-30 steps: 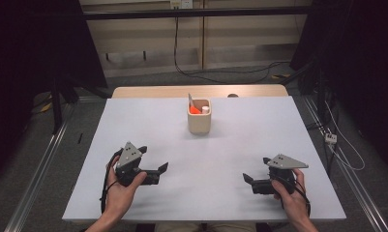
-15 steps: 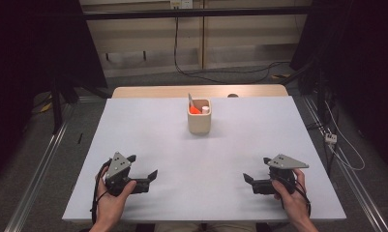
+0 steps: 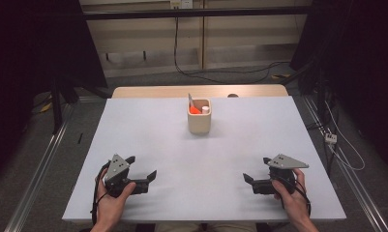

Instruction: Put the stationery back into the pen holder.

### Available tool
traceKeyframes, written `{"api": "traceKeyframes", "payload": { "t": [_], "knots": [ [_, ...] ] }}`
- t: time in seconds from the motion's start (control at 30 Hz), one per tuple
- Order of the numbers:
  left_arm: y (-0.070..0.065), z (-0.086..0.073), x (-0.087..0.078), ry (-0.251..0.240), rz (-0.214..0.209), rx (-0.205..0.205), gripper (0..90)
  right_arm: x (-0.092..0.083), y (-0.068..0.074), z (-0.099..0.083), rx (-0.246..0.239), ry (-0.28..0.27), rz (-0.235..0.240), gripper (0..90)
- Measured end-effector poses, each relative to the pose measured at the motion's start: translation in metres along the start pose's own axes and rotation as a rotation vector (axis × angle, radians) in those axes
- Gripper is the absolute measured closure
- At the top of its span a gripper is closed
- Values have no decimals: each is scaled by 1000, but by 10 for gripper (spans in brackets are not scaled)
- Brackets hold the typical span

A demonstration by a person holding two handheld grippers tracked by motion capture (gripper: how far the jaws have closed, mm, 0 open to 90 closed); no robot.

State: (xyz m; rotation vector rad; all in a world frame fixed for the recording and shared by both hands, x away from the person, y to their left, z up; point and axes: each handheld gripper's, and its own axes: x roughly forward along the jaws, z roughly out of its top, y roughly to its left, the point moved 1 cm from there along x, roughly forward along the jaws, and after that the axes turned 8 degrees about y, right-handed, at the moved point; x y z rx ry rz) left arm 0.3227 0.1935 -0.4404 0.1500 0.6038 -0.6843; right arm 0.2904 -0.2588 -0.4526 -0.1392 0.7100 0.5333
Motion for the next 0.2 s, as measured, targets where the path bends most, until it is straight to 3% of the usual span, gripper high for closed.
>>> {"api": "traceKeyframes", "payload": {
  "t": [0.2],
  "knots": [
    [2,-1,1,3,7,-26,62,0,0,1,-1,1,-1,47]
  ]
}}
